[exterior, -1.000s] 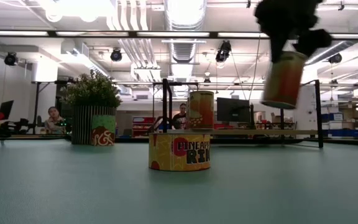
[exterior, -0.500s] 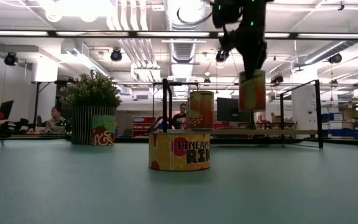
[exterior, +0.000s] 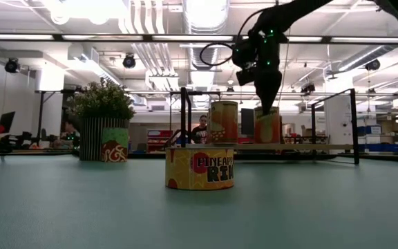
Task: Pick and place cans onto a shelf
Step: Put the orange can on the shelf
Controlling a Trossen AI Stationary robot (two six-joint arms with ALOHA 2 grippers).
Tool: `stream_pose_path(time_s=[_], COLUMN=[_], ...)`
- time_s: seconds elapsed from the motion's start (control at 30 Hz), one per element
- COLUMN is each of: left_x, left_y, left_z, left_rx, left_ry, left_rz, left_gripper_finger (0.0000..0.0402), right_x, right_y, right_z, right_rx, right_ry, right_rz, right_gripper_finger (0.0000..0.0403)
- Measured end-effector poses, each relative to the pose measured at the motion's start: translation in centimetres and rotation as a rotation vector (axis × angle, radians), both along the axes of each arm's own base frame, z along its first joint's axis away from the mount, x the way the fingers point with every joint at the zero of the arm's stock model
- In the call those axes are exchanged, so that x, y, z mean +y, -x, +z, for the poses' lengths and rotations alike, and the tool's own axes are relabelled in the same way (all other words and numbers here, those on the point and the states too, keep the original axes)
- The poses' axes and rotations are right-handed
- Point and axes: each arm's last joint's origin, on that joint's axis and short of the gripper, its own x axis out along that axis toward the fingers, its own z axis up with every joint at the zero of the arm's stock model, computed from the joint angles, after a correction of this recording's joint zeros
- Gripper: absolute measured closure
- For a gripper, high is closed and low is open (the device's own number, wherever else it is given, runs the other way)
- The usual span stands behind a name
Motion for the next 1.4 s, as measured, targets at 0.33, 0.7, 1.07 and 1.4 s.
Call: stream_pose_path(time_s=[0.33, 0.7, 1.07, 1.4], left_x=[0.0, 0.0, 0.0, 0.0], left_y=[0.0, 0.0, 0.0, 0.0], left_z=[0.0, 0.0, 0.0, 0.0], left_rx=[0.001, -0.001, -0.002, -0.002], left_ry=[0.0, 0.0, 0.001, 0.001], left_rz=[0.0, 0.0, 0.0, 0.0], left_gripper_finger=[0.0402, 0.0402, 0.0402, 0.0402], right_x=[-1.4, -1.3, 2.1, 7.4], right_y=[-0.3, 0.0, 2.6, 4.3], right_z=[-0.2, 0.5, 6.2, 3.6], right_rx=[-0.037, -0.049, -0.248, -0.38], right_ry=[0.004, 0.027, 0.023, -0.012], right_rz=[-0.014, -0.031, -0.134, -0.092], right_gripper_finger=[0.0084, 0.0046, 0.0063, 0.0239])
